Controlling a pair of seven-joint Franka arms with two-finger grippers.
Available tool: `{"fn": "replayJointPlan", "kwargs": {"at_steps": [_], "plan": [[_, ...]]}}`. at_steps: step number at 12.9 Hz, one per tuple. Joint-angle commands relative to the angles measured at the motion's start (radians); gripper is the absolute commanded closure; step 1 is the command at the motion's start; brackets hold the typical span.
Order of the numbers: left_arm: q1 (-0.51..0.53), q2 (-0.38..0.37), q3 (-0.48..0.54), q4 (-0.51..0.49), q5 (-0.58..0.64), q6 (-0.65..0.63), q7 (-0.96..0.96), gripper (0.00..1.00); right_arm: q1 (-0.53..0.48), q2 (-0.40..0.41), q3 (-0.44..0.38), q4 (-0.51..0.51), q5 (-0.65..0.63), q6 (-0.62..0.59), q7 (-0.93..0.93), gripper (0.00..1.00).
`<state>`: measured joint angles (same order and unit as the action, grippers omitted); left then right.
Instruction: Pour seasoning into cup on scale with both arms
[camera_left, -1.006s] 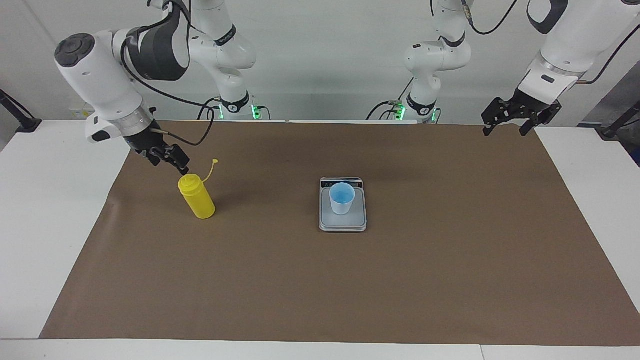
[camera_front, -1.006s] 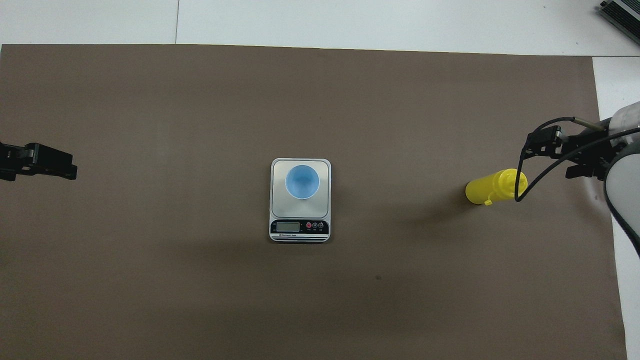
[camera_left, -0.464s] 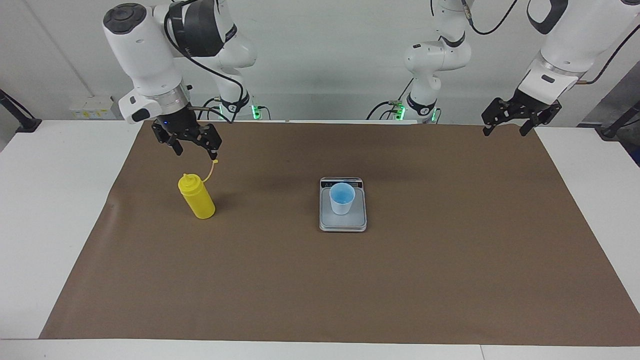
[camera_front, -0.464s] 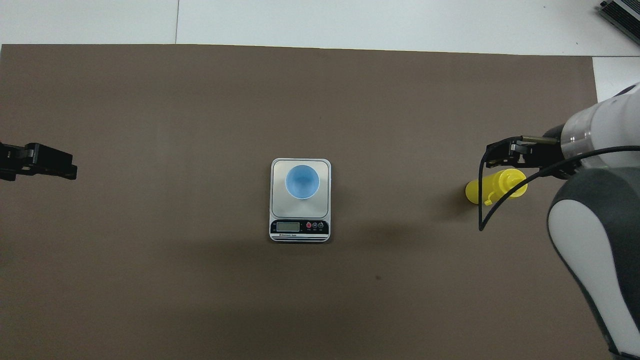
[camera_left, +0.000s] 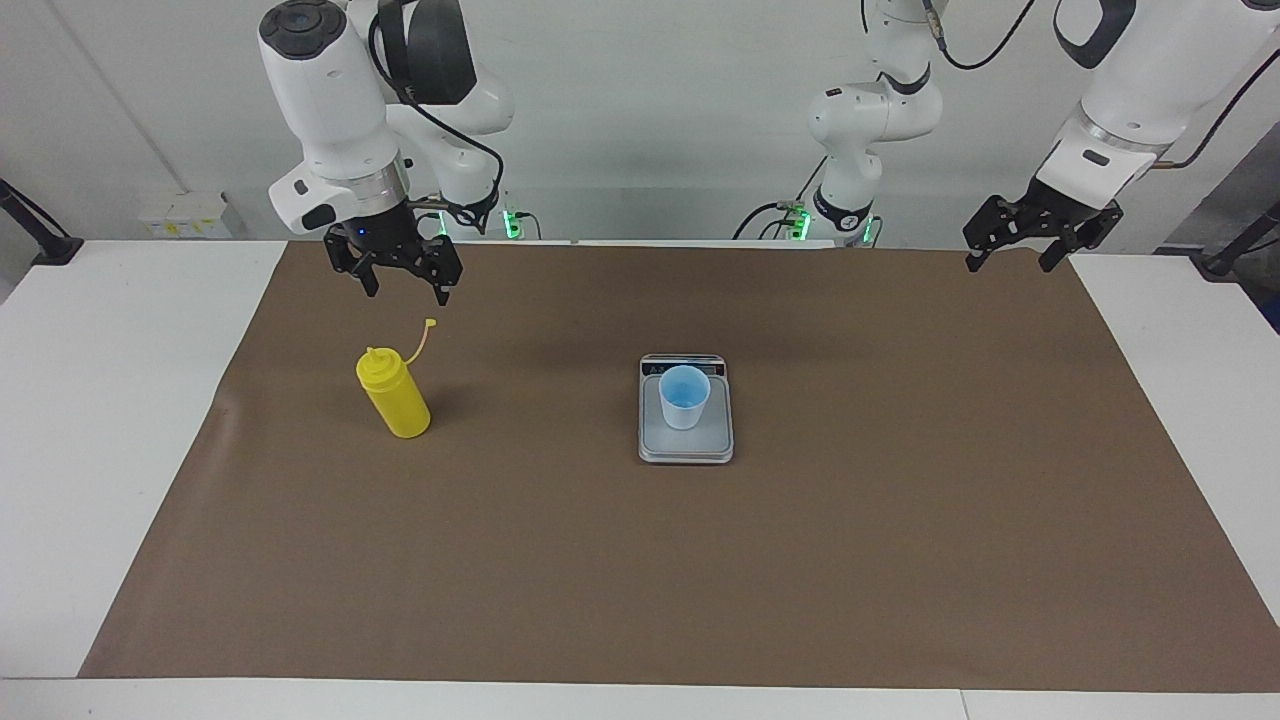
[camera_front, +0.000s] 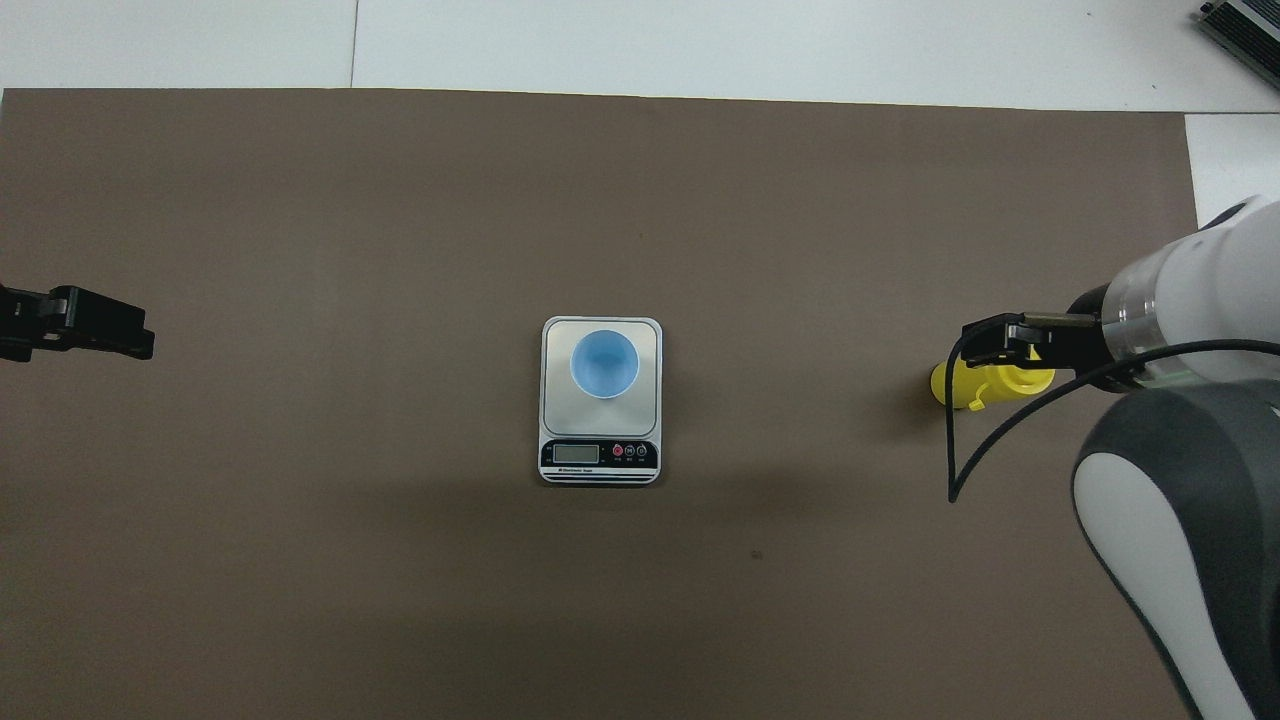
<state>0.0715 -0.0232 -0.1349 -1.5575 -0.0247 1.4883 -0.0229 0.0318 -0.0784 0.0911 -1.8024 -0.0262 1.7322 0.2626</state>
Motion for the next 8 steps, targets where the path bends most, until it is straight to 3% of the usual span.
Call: {"fn": "replayJointPlan", "kwargs": {"at_steps": [1, 8], "plan": [[0.010, -0.015, -0.006, -0.015, 0.014, -0.010, -0.009, 0.00, -0.027, -0.012, -0.002, -0.009, 0.006, 0.015, -0.048, 0.00], [0.010, -0.015, -0.006, -0.015, 0.014, -0.010, -0.009, 0.00, -0.035, -0.012, -0.004, 0.017, 0.038, -0.014, -0.092, 0.00]]}}
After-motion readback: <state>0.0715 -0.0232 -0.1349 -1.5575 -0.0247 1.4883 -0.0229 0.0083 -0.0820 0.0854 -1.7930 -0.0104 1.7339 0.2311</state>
